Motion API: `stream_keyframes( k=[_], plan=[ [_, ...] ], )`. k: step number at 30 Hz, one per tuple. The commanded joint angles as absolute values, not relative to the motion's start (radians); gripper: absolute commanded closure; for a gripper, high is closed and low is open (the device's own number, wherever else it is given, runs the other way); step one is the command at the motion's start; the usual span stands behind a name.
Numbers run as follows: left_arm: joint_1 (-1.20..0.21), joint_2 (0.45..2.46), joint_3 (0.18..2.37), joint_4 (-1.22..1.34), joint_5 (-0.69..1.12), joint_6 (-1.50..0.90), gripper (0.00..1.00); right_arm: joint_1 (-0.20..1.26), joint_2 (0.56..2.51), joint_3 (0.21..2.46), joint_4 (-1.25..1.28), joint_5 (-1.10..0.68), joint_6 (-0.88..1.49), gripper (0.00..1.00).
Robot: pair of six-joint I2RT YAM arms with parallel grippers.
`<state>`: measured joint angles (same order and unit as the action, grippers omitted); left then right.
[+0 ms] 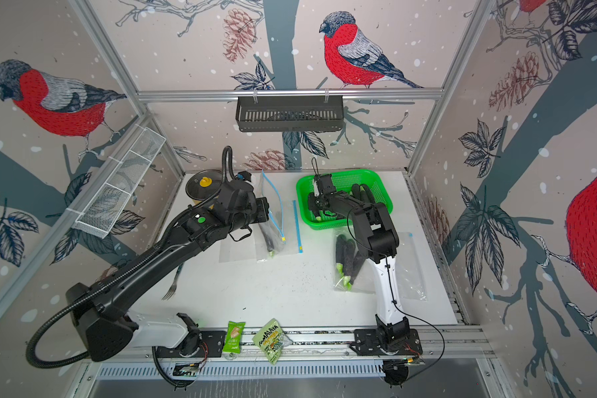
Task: Place the eggplant in a zip-top bag and seal the zipper
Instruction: Pick up the eggplant from the basket, then place the eggplant in the zipper food storage bag.
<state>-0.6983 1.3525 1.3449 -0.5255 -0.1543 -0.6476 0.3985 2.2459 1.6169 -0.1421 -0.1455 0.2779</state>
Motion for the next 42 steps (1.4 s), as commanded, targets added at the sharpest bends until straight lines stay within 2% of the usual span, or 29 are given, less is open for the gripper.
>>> stream_keyframes(
  k=[1, 6, 9, 14, 17, 24, 31, 42],
  plan=[
    [-0.696, 1.351, 1.343, -0.488, -0.141, -0.638, 1.00, 0.400, 2.175, 1.585, -0.134, -0.129, 0.276, 0.66],
    [-0.696, 1.367, 1.349, -0.479, -0.120, -0.634, 1.00, 0.399, 1.971, 1.520, -0.107, -0.144, 0.270, 0.68],
    [-0.695, 1.378, 1.359, -0.478, -0.112, -0.629, 1.00, 0.400, 1.818, 1.443, -0.023, -0.213, 0.289, 0.68],
    [-0.695, 1.385, 1.364, -0.474, -0.104, -0.629, 1.00, 0.455, 1.586, 1.284, 0.257, -0.350, 0.360, 0.69],
    [-0.695, 1.388, 1.370, -0.472, -0.097, -0.629, 1.00, 0.509, 1.511, 1.223, 0.415, -0.364, 0.397, 0.69],
    [-0.694, 1.382, 1.368, -0.470, -0.083, -0.630, 1.00, 0.628, 1.472, 1.187, 0.602, -0.336, 0.432, 0.69],
    [-0.695, 1.370, 1.352, -0.456, -0.073, -0.640, 1.00, 0.698, 1.521, 1.171, 0.680, -0.292, 0.452, 0.69],
    [-0.695, 1.346, 1.345, -0.442, -0.070, -0.632, 1.00, 0.724, 1.551, 1.079, 0.724, -0.211, 0.467, 0.67]
  ],
)
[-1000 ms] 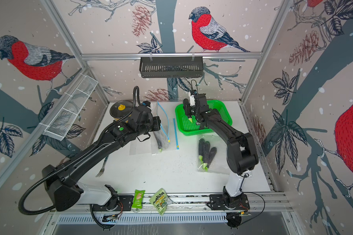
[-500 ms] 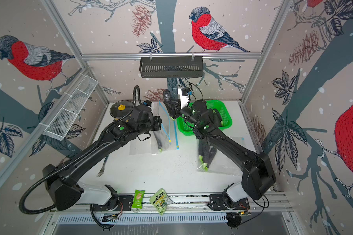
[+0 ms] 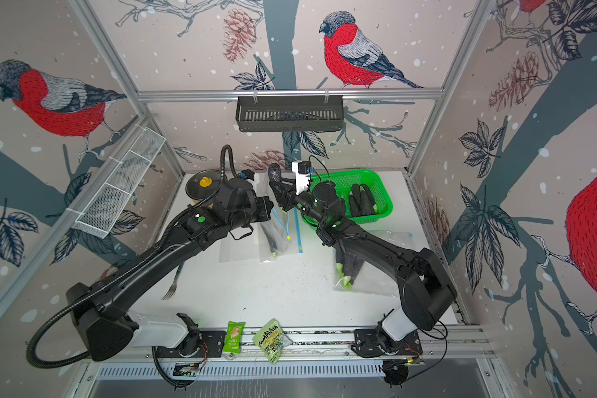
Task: Place the eggplant in a zip-top bag and seal the zipper
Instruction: Place the eggplant in the zipper food storage bag, then pick up the eggplant from the basket.
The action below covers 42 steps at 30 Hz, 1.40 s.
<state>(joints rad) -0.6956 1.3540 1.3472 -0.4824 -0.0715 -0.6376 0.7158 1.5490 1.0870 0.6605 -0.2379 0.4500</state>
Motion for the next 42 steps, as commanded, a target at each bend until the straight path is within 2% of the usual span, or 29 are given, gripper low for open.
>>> stream_keyframes(
  k=[1, 13, 15, 17, 19, 22, 30, 36, 42],
  plan=[
    [-0.695, 1.345, 1.345, -0.442, -0.072, -0.631, 1.00, 0.726, 1.554, 1.076, 0.723, -0.208, 0.465, 0.67],
    [-0.695, 1.342, 1.339, -0.436, -0.086, -0.629, 1.00, 0.732, 1.541, 1.038, 0.708, -0.185, 0.465, 0.60],
    [-0.695, 1.347, 1.339, -0.433, -0.084, -0.628, 1.00, 0.732, 1.539, 1.040, 0.700, -0.187, 0.461, 0.55],
    [-0.694, 1.348, 1.340, -0.434, -0.085, -0.627, 1.00, 0.726, 1.527, 1.043, 0.685, -0.184, 0.459, 0.44],
    [-0.695, 1.350, 1.340, -0.437, -0.086, -0.624, 1.00, 0.707, 1.511, 1.043, 0.671, -0.197, 0.465, 0.38],
    [-0.695, 1.351, 1.342, -0.439, -0.086, -0.623, 1.00, 0.646, 1.471, 1.049, 0.610, -0.238, 0.475, 0.35],
    [-0.687, 1.357, 1.339, -0.431, -0.084, -0.614, 1.00, 0.336, 1.454, 1.149, 0.132, -0.269, 0.443, 0.24],
    [-0.681, 1.378, 1.346, -0.419, -0.064, -0.608, 1.00, 0.207, 1.619, 1.191, -0.065, -0.203, 0.372, 0.24],
    [-0.678, 1.378, 1.342, -0.424, -0.058, -0.608, 1.00, 0.196, 1.773, 1.208, -0.072, -0.138, 0.354, 0.37]
  ],
)
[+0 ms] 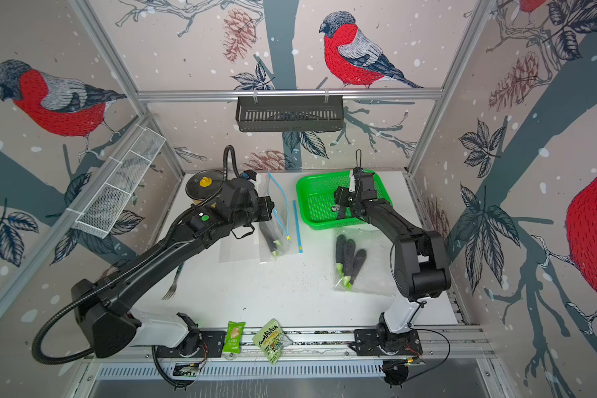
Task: Place the eggplant in a zip-top bag and seal the zipper
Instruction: Pick up the eggplant from the basket.
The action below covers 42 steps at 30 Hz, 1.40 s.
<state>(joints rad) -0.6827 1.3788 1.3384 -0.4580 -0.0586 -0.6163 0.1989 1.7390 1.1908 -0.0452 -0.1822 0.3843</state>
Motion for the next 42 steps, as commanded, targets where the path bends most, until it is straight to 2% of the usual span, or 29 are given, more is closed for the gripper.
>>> stream_keyframes(
  k=[1, 5, 14, 18, 22, 24, 27, 35, 42],
  plan=[
    [-0.678, 1.375, 1.339, -0.424, -0.058, -0.608, 1.00, 0.196, 1.793, 1.214, -0.071, -0.131, 0.350, 0.38],
    [-0.678, 1.371, 1.326, -0.414, -0.050, -0.614, 1.00, 0.195, 1.872, 1.243, -0.076, -0.080, 0.336, 0.44],
    [-0.678, 1.367, 1.318, -0.412, -0.048, -0.618, 1.00, 0.203, 2.013, 1.326, -0.117, -0.041, 0.321, 0.47],
    [-0.678, 1.364, 1.316, -0.414, -0.046, -0.617, 1.00, 0.207, 2.036, 1.336, -0.123, -0.032, 0.317, 0.58],
    [-0.678, 1.364, 1.313, -0.414, -0.047, -0.617, 1.00, 0.212, 2.037, 1.342, -0.123, -0.040, 0.314, 0.62],
    [-0.677, 1.365, 1.313, -0.413, -0.045, -0.618, 1.00, 0.213, 2.027, 1.343, -0.121, -0.048, 0.313, 0.67],
    [-0.678, 1.361, 1.313, -0.414, -0.045, -0.618, 1.00, 0.222, 1.968, 1.327, -0.099, -0.050, 0.307, 0.73],
    [-0.678, 1.361, 1.315, -0.414, -0.043, -0.620, 1.00, 0.257, 1.726, 1.316, -0.073, -0.153, 0.310, 0.74],
    [-0.678, 1.362, 1.323, -0.407, -0.030, -0.620, 1.00, 0.441, 1.465, 1.238, 0.112, -0.239, 0.312, 0.74]
  ],
)
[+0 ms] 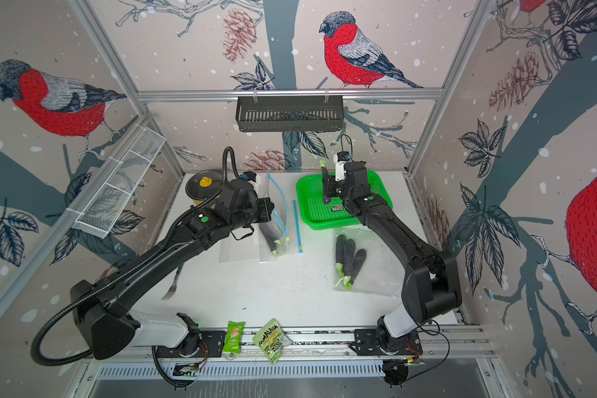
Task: Place the eggplant in a zip-top bag and seal the zipper
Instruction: Pick up the eggplant from the basket, then place the eggplant in the zipper food storage bag.
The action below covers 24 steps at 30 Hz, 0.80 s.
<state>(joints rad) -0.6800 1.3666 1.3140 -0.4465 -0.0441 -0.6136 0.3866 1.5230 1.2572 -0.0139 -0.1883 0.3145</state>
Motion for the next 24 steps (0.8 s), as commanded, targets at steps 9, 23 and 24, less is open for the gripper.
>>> stream_keyframes(
  k=[9, 23, 24],
  plan=[
    [-0.678, 1.352, 1.328, -0.416, -0.028, -0.626, 1.00, 0.696, 1.368, 1.180, 0.381, -0.164, 0.275, 0.74],
    [-0.678, 1.322, 1.311, -0.410, -0.038, -0.630, 1.00, 0.773, 1.465, 1.095, 0.501, -0.082, 0.336, 0.73],
    [-0.677, 1.324, 1.310, -0.408, -0.038, -0.630, 1.00, 0.773, 1.465, 1.095, 0.490, -0.075, 0.337, 0.72]
  ],
)
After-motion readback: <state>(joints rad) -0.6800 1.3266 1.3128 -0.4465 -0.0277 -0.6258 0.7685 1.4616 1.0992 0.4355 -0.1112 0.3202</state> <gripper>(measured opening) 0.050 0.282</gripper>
